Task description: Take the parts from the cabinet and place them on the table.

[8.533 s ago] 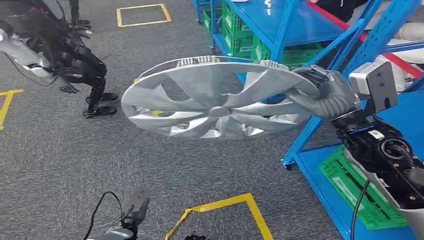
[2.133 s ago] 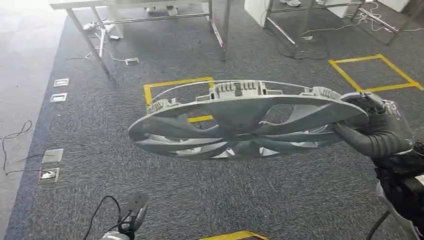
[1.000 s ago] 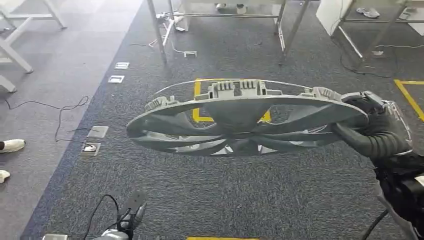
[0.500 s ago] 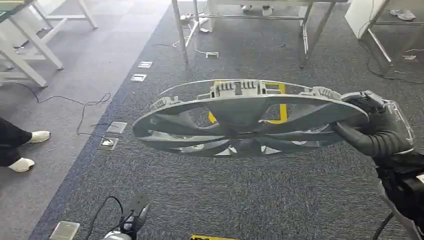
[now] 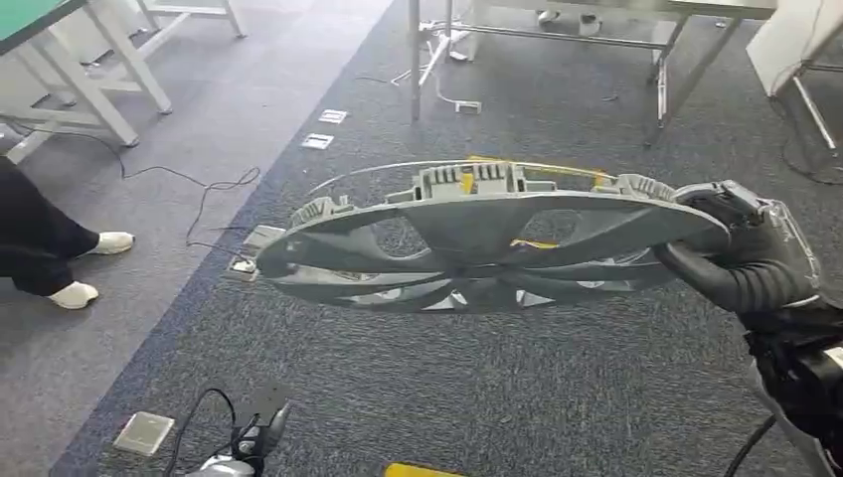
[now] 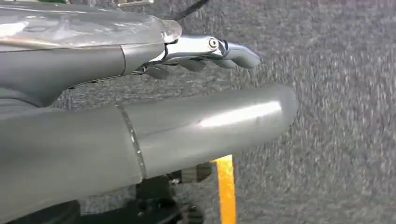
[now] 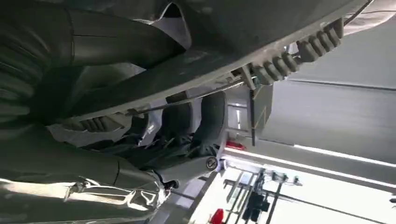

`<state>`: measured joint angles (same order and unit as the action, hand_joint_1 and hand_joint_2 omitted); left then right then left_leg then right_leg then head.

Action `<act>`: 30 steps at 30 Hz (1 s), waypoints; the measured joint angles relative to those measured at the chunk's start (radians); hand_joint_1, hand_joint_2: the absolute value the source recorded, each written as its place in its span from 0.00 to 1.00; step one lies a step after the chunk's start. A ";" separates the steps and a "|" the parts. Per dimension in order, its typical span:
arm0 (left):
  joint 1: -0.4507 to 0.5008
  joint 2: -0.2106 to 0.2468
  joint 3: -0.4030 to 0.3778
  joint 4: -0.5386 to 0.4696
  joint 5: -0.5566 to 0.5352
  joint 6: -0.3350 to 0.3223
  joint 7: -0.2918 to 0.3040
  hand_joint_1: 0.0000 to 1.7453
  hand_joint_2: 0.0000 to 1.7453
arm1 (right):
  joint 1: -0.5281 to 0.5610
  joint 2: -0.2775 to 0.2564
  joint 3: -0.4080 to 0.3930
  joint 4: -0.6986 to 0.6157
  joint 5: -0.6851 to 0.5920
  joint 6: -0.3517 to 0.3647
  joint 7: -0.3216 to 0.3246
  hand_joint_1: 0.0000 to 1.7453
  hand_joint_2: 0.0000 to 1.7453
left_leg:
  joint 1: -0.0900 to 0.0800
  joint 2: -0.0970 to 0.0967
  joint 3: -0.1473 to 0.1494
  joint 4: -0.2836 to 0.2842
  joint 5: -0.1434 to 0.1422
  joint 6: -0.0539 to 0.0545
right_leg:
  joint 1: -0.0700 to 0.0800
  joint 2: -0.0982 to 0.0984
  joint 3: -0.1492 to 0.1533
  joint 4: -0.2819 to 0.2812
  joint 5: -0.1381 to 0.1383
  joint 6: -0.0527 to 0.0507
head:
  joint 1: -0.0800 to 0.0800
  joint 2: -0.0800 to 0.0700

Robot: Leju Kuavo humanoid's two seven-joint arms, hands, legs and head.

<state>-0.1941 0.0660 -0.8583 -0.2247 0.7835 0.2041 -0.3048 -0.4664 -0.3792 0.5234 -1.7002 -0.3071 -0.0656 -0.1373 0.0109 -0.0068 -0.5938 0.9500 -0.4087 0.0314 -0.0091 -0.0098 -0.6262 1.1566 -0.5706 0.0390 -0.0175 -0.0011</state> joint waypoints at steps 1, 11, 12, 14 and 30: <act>0.001 0.000 0.000 0.000 0.000 0.000 0.000 0.00 0.00 | 0.001 0.000 0.001 0.002 0.000 0.000 0.000 1.00 1.00 | -0.001 -0.004 0.000 0.001 0.000 0.001 | 0.000 0.003 -0.039 0.083 -0.031 0.002 | 0.000 0.000; 0.004 -0.002 0.000 0.000 0.000 0.000 0.000 0.00 0.00 | 0.002 0.000 0.001 0.003 0.000 0.000 0.000 1.00 1.00 | -0.010 -0.036 -0.004 0.013 -0.006 0.005 | 0.004 0.017 0.068 -0.192 0.127 -0.016 | 0.000 0.000; 0.004 -0.002 0.000 0.000 0.000 0.000 0.000 0.00 0.00 | 0.002 0.000 0.001 0.003 0.000 0.000 0.000 1.00 1.00 | -0.010 -0.036 -0.003 0.010 -0.005 0.000 | 0.006 0.017 0.067 -0.192 0.127 -0.018 | -0.001 0.000; 0.005 -0.003 0.000 0.000 0.000 0.000 0.000 0.00 0.00 | 0.002 0.000 0.000 0.003 0.000 0.000 0.001 1.00 1.00 | -0.009 -0.035 0.000 0.005 -0.002 -0.005 | 0.007 0.018 0.067 -0.192 0.129 -0.023 | -0.001 0.000; 0.007 -0.006 0.000 -0.001 0.016 -0.014 -0.007 0.00 0.00 | 0.004 0.000 -0.002 -0.002 0.000 -0.003 0.000 1.00 1.00 | 0.008 -0.028 0.064 -0.082 0.018 0.002 | 0.003 0.016 0.033 -0.105 0.072 -0.008 | 0.002 0.000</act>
<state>-0.1866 0.0603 -0.8583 -0.2258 0.7996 0.1896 -0.3117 -0.4620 -0.3796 0.5215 -1.7018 -0.3071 -0.0686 -0.1373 0.0188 -0.0349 -0.5300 0.8677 -0.3910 0.0334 -0.0064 0.0064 -0.5931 1.0520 -0.4989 0.0309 -0.0153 -0.0011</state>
